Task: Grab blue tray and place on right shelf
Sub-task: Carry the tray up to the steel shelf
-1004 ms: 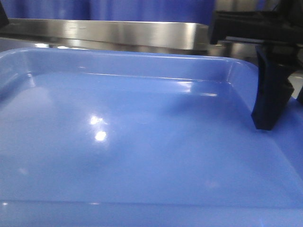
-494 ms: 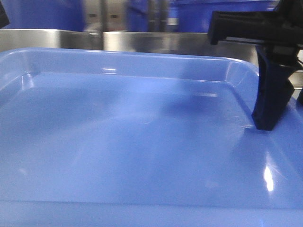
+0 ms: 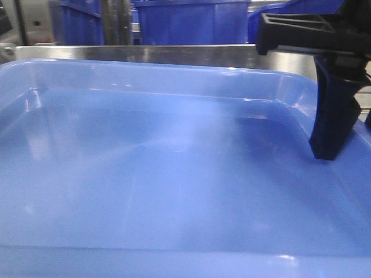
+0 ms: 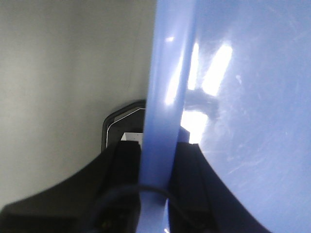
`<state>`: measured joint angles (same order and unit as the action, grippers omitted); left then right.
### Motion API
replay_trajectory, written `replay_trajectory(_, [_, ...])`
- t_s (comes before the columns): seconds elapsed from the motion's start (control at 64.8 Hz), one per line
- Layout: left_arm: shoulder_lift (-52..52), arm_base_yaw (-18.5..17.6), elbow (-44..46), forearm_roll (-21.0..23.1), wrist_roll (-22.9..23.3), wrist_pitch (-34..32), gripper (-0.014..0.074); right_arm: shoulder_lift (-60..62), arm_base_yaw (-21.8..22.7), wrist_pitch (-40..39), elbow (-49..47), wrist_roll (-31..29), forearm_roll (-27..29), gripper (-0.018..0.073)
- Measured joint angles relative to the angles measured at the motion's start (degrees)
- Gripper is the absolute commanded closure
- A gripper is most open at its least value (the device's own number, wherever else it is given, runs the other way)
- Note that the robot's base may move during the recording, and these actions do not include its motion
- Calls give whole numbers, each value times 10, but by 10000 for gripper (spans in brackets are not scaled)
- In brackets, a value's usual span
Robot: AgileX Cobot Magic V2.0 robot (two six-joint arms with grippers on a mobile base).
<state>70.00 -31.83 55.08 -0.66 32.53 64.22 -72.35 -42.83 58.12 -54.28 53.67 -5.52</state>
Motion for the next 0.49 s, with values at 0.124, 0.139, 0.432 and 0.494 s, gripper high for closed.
replay_trajectory(0.124, [0, 0, 0, 0, 0, 0, 580, 0, 0, 0, 0, 0, 0, 347])
replay_trajectory(0.139, [0, 0, 0, 0, 0, 0, 580, 0, 0, 0, 0, 0, 0, 347])
replay_trajectory(0.432, [0, 0, 0, 0, 0, 0, 580, 0, 0, 0, 0, 0, 0, 347])
replay_trajectory(0.494, [0, 0, 0, 0, 0, 0, 580, 0, 0, 0, 0, 0, 0, 347])
